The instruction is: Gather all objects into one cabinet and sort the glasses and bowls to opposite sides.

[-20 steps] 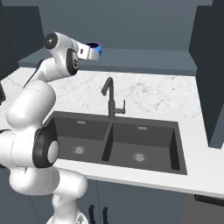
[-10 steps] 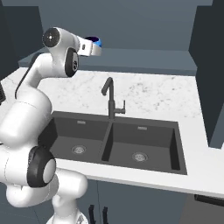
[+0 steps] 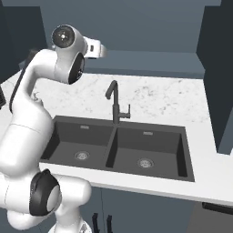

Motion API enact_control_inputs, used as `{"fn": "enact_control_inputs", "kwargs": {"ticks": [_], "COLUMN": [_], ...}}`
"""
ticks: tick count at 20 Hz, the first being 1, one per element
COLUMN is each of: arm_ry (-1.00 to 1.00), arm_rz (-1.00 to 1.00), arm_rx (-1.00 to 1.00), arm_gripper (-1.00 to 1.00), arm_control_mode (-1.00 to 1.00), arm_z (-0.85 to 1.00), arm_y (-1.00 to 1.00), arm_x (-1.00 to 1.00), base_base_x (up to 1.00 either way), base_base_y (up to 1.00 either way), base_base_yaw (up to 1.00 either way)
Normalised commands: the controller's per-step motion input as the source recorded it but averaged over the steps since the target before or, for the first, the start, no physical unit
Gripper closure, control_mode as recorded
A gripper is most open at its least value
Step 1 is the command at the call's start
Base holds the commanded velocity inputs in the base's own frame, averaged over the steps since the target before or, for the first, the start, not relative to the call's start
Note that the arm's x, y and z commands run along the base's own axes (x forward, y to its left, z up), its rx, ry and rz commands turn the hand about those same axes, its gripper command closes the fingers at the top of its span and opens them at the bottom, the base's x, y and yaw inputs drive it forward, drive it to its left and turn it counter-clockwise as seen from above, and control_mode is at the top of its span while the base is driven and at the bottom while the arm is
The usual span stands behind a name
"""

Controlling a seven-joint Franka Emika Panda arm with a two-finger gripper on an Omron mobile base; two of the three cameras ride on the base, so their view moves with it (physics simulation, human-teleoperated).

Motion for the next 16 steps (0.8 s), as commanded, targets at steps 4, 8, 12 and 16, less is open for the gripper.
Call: {"fn": "enact_control_inputs", "kwargs": {"ticks": [4,8,12,16], "arm_ry": [0.02,0.03,0.11,0.12], "arm_rz": [0.02,0.0,0.0,0.0], "arm_rx": [0.0,-0.01,-0.05,-0.07], "arm_gripper": [1.0,1.0,1.0,1.0], "arm_control_mode": [-1.0,-1.0,-1.0,-1.0], "arm_z": [0.0,0.0,0.0,-0.04], "arm_y": [0.0,0.0,0.0,0.0], "arm_x": [-0.93,-1.0,-1.0,-1.0], "base_base_x": [0.0,0.0,0.0,0.0], "base_base_y": [0.0,0.0,0.0,0.0], "base_base_yaw": [0.0,0.0,0.0,0.0]}}
